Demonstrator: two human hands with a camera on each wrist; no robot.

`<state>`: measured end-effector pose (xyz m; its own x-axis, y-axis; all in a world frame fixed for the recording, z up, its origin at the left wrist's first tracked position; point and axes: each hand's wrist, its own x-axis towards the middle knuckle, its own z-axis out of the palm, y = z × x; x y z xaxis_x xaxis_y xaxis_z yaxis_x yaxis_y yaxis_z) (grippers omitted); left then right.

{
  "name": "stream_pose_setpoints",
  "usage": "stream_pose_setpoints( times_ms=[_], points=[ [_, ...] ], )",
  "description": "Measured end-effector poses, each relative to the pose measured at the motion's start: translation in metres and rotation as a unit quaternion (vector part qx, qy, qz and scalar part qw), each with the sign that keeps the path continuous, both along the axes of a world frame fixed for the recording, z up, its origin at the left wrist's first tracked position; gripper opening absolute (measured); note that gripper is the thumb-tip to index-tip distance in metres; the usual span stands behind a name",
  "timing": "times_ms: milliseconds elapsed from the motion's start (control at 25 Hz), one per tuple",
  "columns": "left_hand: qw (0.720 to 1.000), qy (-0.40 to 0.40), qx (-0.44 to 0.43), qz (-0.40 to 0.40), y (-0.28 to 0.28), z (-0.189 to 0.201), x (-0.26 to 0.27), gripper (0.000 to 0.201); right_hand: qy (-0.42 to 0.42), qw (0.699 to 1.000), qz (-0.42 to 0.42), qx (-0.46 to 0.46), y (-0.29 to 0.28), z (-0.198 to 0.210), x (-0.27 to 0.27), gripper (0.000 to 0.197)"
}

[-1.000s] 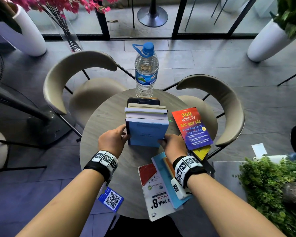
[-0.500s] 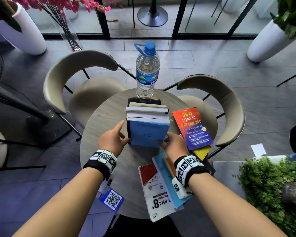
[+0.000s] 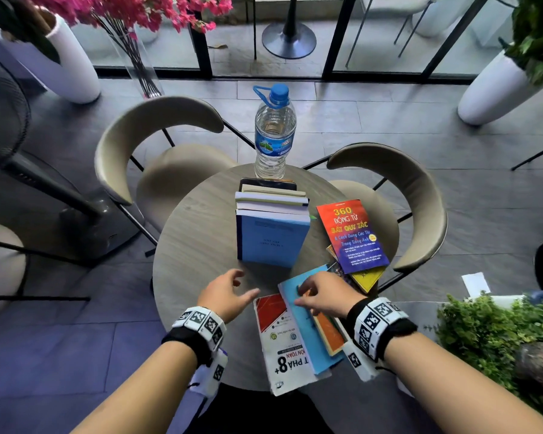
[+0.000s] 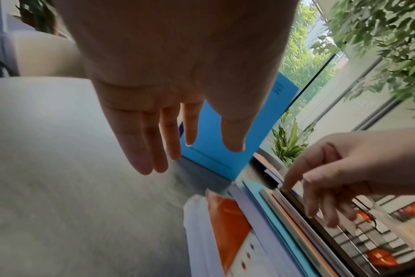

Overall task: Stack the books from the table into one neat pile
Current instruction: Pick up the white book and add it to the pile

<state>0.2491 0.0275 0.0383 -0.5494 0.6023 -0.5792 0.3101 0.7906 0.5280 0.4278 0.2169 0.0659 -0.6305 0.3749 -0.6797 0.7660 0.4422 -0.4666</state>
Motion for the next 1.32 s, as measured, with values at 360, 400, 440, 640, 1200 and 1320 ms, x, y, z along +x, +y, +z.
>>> stream_pose_setpoints(
  times_ms=[360,400,440,640,1200,1320],
  points=[
    [0.98,0.102,-0.075,-0.153,0.025,-0.041,0.07,0.065,-0.004,1.0,0.025,0.001,-0.043,-0.032,0.036,0.044],
    [0.977,0.116,-0.091,-0.153,0.029,-0.041,0.071,0.064,0.0,1.0,0.019,0.002,-0.044,-0.034,0.035,0.043],
    [0.974,0.13,-0.106,-0.15,0.032,-0.043,0.071,0.064,0.003,1.0,0.017,0.001,-0.044,-0.035,0.034,0.043],
    [0.971,0.132,-0.148,-0.136,0.041,-0.055,0.063,0.054,0.007,1.0,0.024,-0.015,-0.047,-0.037,0.033,0.041],
    [0.981,-0.099,-0.114,0.12,-0.082,-0.048,-0.007,0.025,-0.045,0.998,0.03,-0.017,-0.054,-0.046,0.018,0.044],
    [0.97,-0.093,-0.089,0.208,-0.123,-0.06,-0.031,0.029,-0.056,0.996,0.063,0.005,-0.057,-0.047,0.003,0.042]
  ],
)
